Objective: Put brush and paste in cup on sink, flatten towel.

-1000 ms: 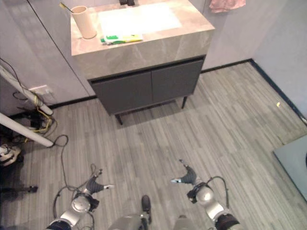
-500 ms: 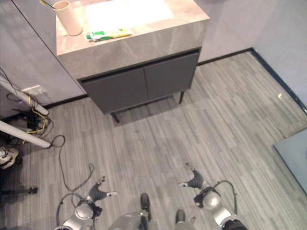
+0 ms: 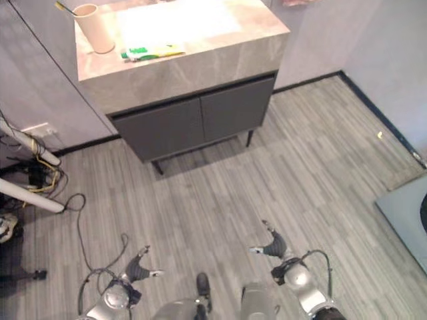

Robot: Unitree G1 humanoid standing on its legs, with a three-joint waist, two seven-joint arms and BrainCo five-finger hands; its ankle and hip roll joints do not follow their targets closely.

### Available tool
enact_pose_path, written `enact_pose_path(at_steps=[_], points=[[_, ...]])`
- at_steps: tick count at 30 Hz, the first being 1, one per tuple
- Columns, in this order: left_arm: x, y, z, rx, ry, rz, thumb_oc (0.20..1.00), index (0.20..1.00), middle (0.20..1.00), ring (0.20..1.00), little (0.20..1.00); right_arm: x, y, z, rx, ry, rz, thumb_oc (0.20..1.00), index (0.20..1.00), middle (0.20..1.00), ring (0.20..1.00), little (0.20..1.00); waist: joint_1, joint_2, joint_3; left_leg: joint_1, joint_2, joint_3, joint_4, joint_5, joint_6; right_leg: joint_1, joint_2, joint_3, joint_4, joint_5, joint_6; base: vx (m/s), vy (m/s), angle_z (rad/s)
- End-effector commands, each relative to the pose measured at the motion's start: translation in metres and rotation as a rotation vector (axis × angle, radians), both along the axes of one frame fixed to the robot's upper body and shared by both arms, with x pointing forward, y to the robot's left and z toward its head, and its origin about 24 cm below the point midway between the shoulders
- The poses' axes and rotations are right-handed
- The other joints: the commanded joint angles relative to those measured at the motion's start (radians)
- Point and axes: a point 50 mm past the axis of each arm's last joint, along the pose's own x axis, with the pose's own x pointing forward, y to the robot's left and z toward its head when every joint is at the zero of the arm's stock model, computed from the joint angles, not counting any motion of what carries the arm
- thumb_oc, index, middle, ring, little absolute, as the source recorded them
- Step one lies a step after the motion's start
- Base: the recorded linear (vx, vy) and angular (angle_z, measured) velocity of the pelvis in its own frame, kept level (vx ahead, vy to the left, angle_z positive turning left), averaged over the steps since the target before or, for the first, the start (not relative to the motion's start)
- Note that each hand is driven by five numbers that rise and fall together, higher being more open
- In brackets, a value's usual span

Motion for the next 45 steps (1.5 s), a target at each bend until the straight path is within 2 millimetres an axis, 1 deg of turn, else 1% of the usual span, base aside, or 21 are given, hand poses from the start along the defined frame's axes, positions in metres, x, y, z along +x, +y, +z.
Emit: enact_pose_path(at_steps=[1, 2, 4, 7, 8, 10, 11, 12, 14, 15, 17, 19, 20, 21, 23, 24, 29, 32, 41, 44, 45], points=[[0.009, 0.012, 0.008, 0.044, -0.069, 0.037, 1.0, 1.0, 1.0, 1.0, 1.0, 0.012, 0.004, 0.024, 0.001, -0.133, 0.047, 1.0, 1.0, 1.0, 1.0, 1.0, -0.024, -0.018, 0.014, 0.11, -0.001, -0.017, 0.115, -0.117, -0.087, 0.071, -0.013, -0.113, -0.46, 0.206, -0.012, 0.56, -0.053, 0.04], [0.01, 0.012, 0.008, 0.048, -0.068, 0.051, 1.0, 1.0, 1.0, 1.0, 1.0, 0.013, 0.005, 0.026, -0.018, -0.144, 0.059, 1.0, 1.0, 1.0, 1.0, 1.0, -0.038, -0.022, 0.018, 0.147, -0.002, -0.024, 0.109, -0.135, -0.103, 0.041, -0.03, -0.121, -0.615, 0.243, -0.004, 0.44, -0.152, 0.0], [0.019, 0.011, 0.01, 0.056, -0.079, 0.039, 1.0, 1.0, 1.0, 1.0, 1.0, 0.014, 0.005, 0.03, -0.046, -0.16, 0.074, 1.0, 1.0, 1.0, 1.0, 1.0, -0.064, -0.023, 0.021, 0.184, 0.017, -0.05, 0.099, -0.143, -0.138, 0.01, -0.061, -0.058, -0.735, 0.303, 0.021, 0.39, -0.17, 0.07], [0.025, 0.004, 0.012, 0.06, -0.089, -0.001, 1.0, 1.0, 1.0, 1.0, 1.0, 0.013, 0.002, 0.03, -0.069, -0.16, 0.078, 1.0, 1.0, 1.0, 1.0, 1.0, -0.082, -0.021, 0.021, 0.216, 0.027, -0.078, 0.105, -0.168, -0.151, 0.008, -0.064, -0.007, -0.763, 0.333, 0.035, 0.32, -0.173, 0.62], [0.028, -0.001, 0.013, 0.063, -0.092, -0.033, 1.0, 1.0, 1.0, 1.0, 1.0, 0.011, -0.003, 0.03, -0.102, -0.157, 0.082, 1.0, 1.0, 1.0, 1.0, 1.0, -0.097, -0.035, 0.006, 0.238, 0.034, -0.113, 0.141, -0.159, -0.166, 0.029, -0.036, 0.04, -0.729, 0.365, 0.029, 0.48, -0.358, 0.7], [0.026, -0.002, 0.009, 0.062, -0.069, -0.029, 1.0, 1.0, 1.0, 1.0, 1.0, 0.011, -0.009, 0.03, -0.1, -0.146, 0.069, 1.0, 1.0, 1.0, 1.0, 1.0, -0.107, -0.036, -0.015, 0.231, 0.053, -0.142, 0.211, -0.101, -0.189, 0.058, 0.007, 0.066, -0.713, 0.361, 0.008, 0.35, -0.297, 1.0], [0.026, -0.002, 0.009, 0.061, -0.069, -0.029, 1.0, 1.0, 1.0, 1.0, 1.0, 0.011, -0.009, 0.03, -0.1, -0.146, 0.069, 1.0, 1.0, 1.0, 1.0, 1.0, -0.108, -0.034, -0.015, 0.228, 0.055, -0.144, 0.215, -0.103, -0.19, 0.059, 0.008, 0.064, -0.714, 0.361, 0.007, 0.35, -0.328, 0.9], [0.022, -0.003, 0.003, 0.061, -0.029, -0.003, 1.0, 1.0, 1.0, 1.0, 1.0, 0.01, -0.016, 0.036, -0.098, -0.159, 0.073, 1.0, 1.0, 1.0, 1.0, 1.0, -0.105, -0.033, -0.028, 0.188, 0.087, -0.149, 0.37, 0.022, -0.224, 0.118, 0.047, 0.045, -0.715, 0.338, -0.03, 0.35, -0.383, 0.51], [0.025, -0.005, 0.004, 0.053, -0.03, -0.008, 1.0, 1.0, 1.0, 1.0, 1.0, 0.006, -0.027, 0.03, -0.121, -0.123, 0.045, 1.0, 1.0, 1.0, 1.0, 1.0, -0.091, -0.054, -0.026, 0.077, 0.156, -0.114, 0.631, 0.137, -0.241, 0.227, 0.08, 0.026, -0.743, 0.275, -0.104, 0.43, -0.571, 0.28], [0.025, -0.005, 0.004, 0.054, -0.031, -0.007, 1.0, 1.0, 1.0, 1.0, 1.0, 0.006, -0.026, 0.03, -0.12, -0.124, 0.046, 1.0, 1.0, 1.0, 1.0, 1.0, -0.093, -0.057, -0.027, 0.072, 0.153, -0.116, 0.631, 0.14, -0.24, 0.224, 0.076, 0.026, -0.744, 0.277, -0.104, 0.31, -0.478, 0.18], [0.03, -0.007, 0.006, 0.054, -0.043, -0.003, 1.0, 1.0, 1.0, 1.0, 1.0, 0.005, -0.03, 0.027, -0.135, -0.108, 0.028, 1.0, 1.0, 1.0, 1.0, 1.0, -0.088, -0.073, -0.024, 0.037, 0.2, -0.039, 0.709, 0.141, -0.233, 0.27, 0.086, 0.008, -0.75, 0.24, -0.134, 0.27, -0.339, 0.13], [0.034, -0.01, 0.008, 0.046, -0.06, -0.004, 1.0, 1.0, 1.0, 1.0, 1.0, 0.002, -0.037, 0.021, -0.185, -0.088, 0.015, 1.0, 1.0, 1.0, 1.0, 1.0, -0.079, -0.075, -0.02, -0.015, 0.204, -0.008, 0.678, 0.119, -0.236, 0.304, 0.091, -0.005, -0.761, 0.219, -0.136, 0.23, -0.196, 0.25], [0.035, -0.01, 0.009, 0.046, -0.067, -0.001, 1.0, 1.0, 1.0, 1.0, 1.0, 0.002, -0.039, 0.02, -0.198, -0.082, 0.013, 1.0, 1.0, 1.0, 1.0, 1.0, -0.073, -0.076, -0.022, -0.058, 0.175, 0.006, 0.623, 0.09, -0.227, 0.32, 0.091, -0.013, -0.77, 0.215, -0.127, 0.28, -0.097, 0.44], [0.037, -0.011, 0.01, 0.051, -0.075, -0.01, 1.0, 1.0, 1.0, 1.0, 1.0, -0.002, -0.04, 0.018, -0.178, -0.072, -0.005, 1.0, 1.0, 1.0, 1.0, 1.0, -0.081, -0.07, -0.028, -0.092, 0.226, 0.072, 0.536, 0.066, -0.237, 0.347, 0.094, -0.037, -0.78, 0.189, -0.113, 0.24, -0.107, 0.45], [0.036, -0.011, 0.009, 0.051, -0.074, -0.01, 1.0, 1.0, 1.0, 1.0, 1.0, -0.002, -0.04, 0.018, -0.178, -0.07, -0.006, 1.0, 1.0, 1.0, 1.0, 1.0, -0.079, -0.077, -0.029, -0.089, 0.221, 0.091, 0.523, 0.08, -0.224, 0.339, 0.087, -0.038, -0.777, 0.199, -0.116, 0.15, -0.021, 0.46], [0.036, -0.01, 0.009, 0.065, -0.072, -0.011, 1.0, 1.0, 1.0, 1.0, 1.0, -0.003, -0.037, 0.016, -0.176, -0.064, 0.007, 1.0, 1.0, 1.0, 1.0, 1.0, -0.064, -0.082, -0.031, -0.13, 0.192, 0.104, 0.36, 0.041, -0.198, 0.359, 0.082, -0.046, -0.774, 0.176, -0.1, 0.28, 0.022, 0.66], [0.025, -0.006, 0.003, 0.081, -0.042, -0.009, 1.0, 1.0, 1.0, 1.0, 1.0, -0.002, -0.026, 0.011, -0.184, -0.052, 0.056, 1.0, 1.0, 1.0, 1.0, 1.0, -0.028, -0.072, -0.029, -0.158, 0.154, 0.059, 0.122, 0.137, -0.211, 0.409, 0.103, -0.017, -0.766, 0.141, -0.084, 0.3, 0.075, -0.17], [0.023, -0.007, 0.003, 0.086, -0.041, -0.034, 1.0, 1.0, 1.0, 1.0, 1.0, -0.001, -0.018, 0.008, -0.172, -0.047, 0.074, 1.0, 1.0, 1.0, 1.0, 1.0, -0.016, -0.073, -0.031, -0.125, 0.131, 0.02, 0.115, 0.109, -0.191, 0.42, 0.095, 0.013, -0.728, 0.119, -0.077, 0.22, 0.134, -0.64], [0.034, -0.005, 0.011, 0.102, -0.084, -0.054, 1.0, 1.0, 1.0, 1.0, 1.0, 0.018, 0.006, 0.017, -0.16, -0.098, 0.136, 1.0, 1.0, 1.0, 1.0, 1.0, 0.002, -0.071, -0.041, -0.087, 0.067, 0.075, 0.133, 0.015, -0.129, 0.406, 0.016, 0.033, -0.601, 0.093, -0.024, 0.17, 0.183, -0.17], [0.036, -0.001, 0.017, 0.109, -0.112, -0.062, 1.0, 1.0, 1.0, 1.0, 1.0, 0.019, 0.01, 0.021, -0.151, -0.123, 0.143, 1.0, 1.0, 1.0, 1.0, 1.0, 0.004, -0.066, -0.031, -0.067, 0.058, 0.079, 0.105, 0.016, -0.109, 0.329, 0.01, 0.024, -0.444, 0.168, 0.001, 0.1, 0.137, -0.02], [0.035, 0.004, 0.019, 0.133, -0.11, -0.073, 1.0, 1.0, 1.0, 1.0, 1.0, 0.019, 0.01, 0.024, -0.14, -0.137, 0.135, 1.0, 1.0, 1.0, 1.0, 1.0, -0.013, -0.058, -0.01, -0.034, 0.061, 0.064, 0.079, 0.017, -0.1, 0.266, 0.036, 0.027, -0.332, 0.203, 0.005, 0.12, 0.163, 0.03]])
